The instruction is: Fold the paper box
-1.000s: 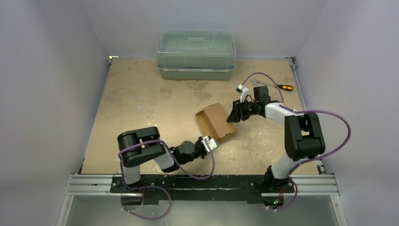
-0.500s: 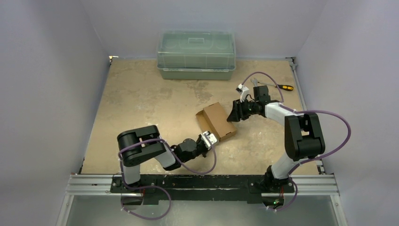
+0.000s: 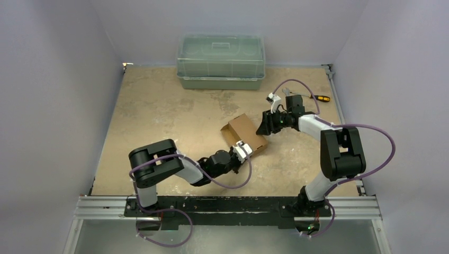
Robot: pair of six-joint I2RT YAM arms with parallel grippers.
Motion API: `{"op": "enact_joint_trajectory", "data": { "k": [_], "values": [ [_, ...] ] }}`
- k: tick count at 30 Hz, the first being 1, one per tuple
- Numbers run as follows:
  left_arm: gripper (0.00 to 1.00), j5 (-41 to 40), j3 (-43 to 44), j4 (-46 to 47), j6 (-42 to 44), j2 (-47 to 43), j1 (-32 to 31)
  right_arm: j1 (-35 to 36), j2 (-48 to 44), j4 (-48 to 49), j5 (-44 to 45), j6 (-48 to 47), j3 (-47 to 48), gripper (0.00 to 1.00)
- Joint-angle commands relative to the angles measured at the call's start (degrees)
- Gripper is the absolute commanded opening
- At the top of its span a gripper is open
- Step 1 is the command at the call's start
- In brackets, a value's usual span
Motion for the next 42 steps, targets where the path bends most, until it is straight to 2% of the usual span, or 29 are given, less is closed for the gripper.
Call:
{"op": "enact_joint_trajectory", "data": {
  "k": [1,10,16,23,24,28,34,37,40,41,42],
  "values": [
    [0.00,-1.00,4.12,-7.18,-1.78,-2.82,0.61,0.87,1.07,-0.89,0.99,-1.16,1.05,0.48],
    [0.00,-4.21,13.74,-21.73,-4.72,-2.61,0.92,1.23,1.02,-1.11,0.96,-1.58,1.14,0.48],
    [0.00,-8.44,20.52,-32.12,-10.74,-1.03,1.57,1.41,0.93,-1.21,0.92,-1.82,1.14,0.48],
    [0.00,-7.62,21.67,-32.77,-13.99,-1.78,1.80,1.46,0.93,-1.39,1.11,-2.04,1.24,0.48],
    [0.01,-7.35,21.79,-33.04,-14.39,-2.30,1.80,1.45,0.93,-1.40,1.16,-2.04,1.23,0.48],
    [0.20,-6.28,22.58,-36.08,-15.92,-5.44,1.92,1.50,1.02,-1.48,1.33,-2.26,1.32,0.48],
    [0.38,-6.44,20.76,-40.15,-17.23,-14.22,2.27,1.48,1.10,-1.54,1.35,-2.43,1.36,0.50],
    [0.39,-9.44,17.85,-42.67,-17.96,-19.63,2.75,1.49,1.17,-1.57,1.36,-2.48,1.40,0.50],
    [0.41,-16.61,13.05,-46.19,-26.03,-24.91,4.52,1.49,1.00,-1.49,1.26,-2.55,1.32,0.51],
    [0.39,-16.29,10.78,-46.83,-29.19,-26.32,6.25,1.48,1.01,-1.48,1.25,-2.56,1.32,0.51],
    [0.31,-14.59,8.06,-45.98,-31.86,-27.57,8.20,1.46,1.02,-1.50,1.25,-2.57,1.32,0.51]
  ]
}}
